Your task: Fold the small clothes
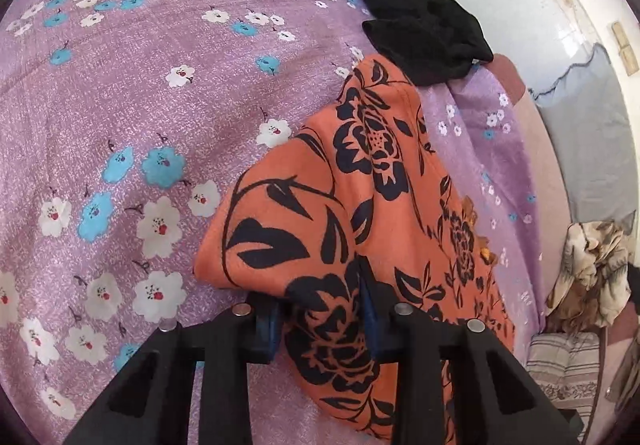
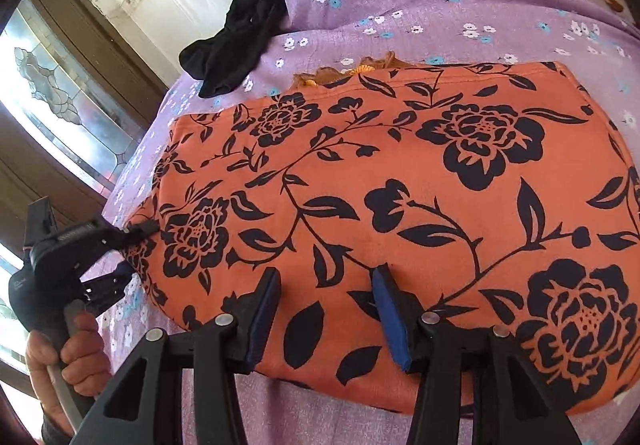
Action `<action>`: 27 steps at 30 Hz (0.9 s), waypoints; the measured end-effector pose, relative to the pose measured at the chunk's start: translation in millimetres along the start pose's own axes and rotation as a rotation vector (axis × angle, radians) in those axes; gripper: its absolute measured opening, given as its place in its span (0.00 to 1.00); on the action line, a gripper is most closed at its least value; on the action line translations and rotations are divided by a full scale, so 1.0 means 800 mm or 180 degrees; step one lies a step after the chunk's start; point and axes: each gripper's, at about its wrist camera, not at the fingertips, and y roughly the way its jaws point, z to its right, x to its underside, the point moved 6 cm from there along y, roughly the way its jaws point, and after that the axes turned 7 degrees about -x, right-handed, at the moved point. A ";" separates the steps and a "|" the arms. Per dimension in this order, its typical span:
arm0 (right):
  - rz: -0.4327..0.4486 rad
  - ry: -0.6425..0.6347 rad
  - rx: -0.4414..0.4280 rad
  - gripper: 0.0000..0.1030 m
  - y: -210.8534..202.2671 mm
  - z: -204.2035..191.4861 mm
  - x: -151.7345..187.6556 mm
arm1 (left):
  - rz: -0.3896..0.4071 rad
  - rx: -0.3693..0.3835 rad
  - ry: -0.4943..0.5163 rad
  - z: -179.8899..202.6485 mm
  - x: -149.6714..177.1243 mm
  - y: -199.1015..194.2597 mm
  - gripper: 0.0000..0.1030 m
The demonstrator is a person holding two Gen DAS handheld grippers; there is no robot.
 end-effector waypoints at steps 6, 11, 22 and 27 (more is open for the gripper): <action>0.0000 0.0026 -0.0047 0.50 0.000 0.003 0.003 | 0.0405 -0.0058 0.0540 0.040 0.000 -0.024 0.26; 0.0062 0.0488 -0.0392 0.48 -0.015 0.025 -0.006 | 0.0901 0.0021 0.1475 0.110 0.022 -0.059 0.24; 0.0681 0.1453 -0.1656 0.72 -0.078 0.085 -0.060 | 0.0996 0.0175 0.3037 0.199 0.152 -0.063 0.22; 0.0294 0.1643 -0.1748 0.76 -0.036 0.101 -0.064 | 0.0877 -0.0020 0.3518 0.202 0.206 -0.040 0.22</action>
